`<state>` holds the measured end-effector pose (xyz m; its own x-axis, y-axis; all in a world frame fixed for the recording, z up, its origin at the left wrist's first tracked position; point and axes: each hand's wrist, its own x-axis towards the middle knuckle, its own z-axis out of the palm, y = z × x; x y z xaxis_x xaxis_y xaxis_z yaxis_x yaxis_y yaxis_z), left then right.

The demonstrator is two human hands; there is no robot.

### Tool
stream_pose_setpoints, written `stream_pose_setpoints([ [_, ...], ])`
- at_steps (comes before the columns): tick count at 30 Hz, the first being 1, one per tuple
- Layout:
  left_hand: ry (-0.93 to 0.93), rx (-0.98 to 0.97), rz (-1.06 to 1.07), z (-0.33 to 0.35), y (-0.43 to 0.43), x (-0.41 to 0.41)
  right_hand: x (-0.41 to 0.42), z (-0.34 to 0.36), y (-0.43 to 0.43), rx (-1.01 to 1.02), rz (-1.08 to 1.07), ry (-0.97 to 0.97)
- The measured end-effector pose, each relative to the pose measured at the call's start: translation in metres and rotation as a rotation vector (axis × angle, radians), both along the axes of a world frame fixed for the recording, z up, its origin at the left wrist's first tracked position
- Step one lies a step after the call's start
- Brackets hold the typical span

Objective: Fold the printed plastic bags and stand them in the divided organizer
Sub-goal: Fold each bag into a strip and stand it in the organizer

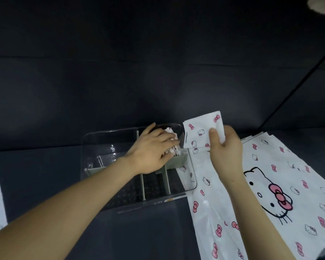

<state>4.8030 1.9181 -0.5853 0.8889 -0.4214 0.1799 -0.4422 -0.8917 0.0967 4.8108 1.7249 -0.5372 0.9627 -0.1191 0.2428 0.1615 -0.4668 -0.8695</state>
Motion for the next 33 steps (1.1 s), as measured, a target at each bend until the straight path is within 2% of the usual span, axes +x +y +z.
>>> stream_pose_setpoints([
  [8, 0.019, -0.078, 0.055, -0.007, 0.000, -0.006, 0.011, -0.007, 0.028, -0.415, 0.243, -0.042],
  [16, -0.023, -0.083, 0.050, -0.017, 0.000, -0.008, 0.030, 0.001, 0.049, -0.415, 0.329, 0.047],
  [20, 0.002, -0.063, 0.053, -0.017, 0.001, -0.010, 0.035, -0.009, 0.047, -0.478, 0.354, 0.182],
  [22, 0.028, -0.045, 0.061, -0.020, 0.001, -0.010, 0.027, -0.019, 0.046, -0.563, 0.308, 0.129],
  [24, 0.025, -0.039, 0.063, -0.020, 0.001, -0.011, 0.017, -0.032, 0.043, -0.658, 0.114, -0.136],
  [26, 0.025, -0.062, 0.065, -0.021, 0.001, -0.012, 0.009, -0.041, 0.044, -0.665, -0.042, -0.265],
  [33, 0.032, -0.094, 0.082, -0.021, -0.002, -0.013, 0.012, -0.059, 0.046, -0.614, -0.099, -0.164],
])
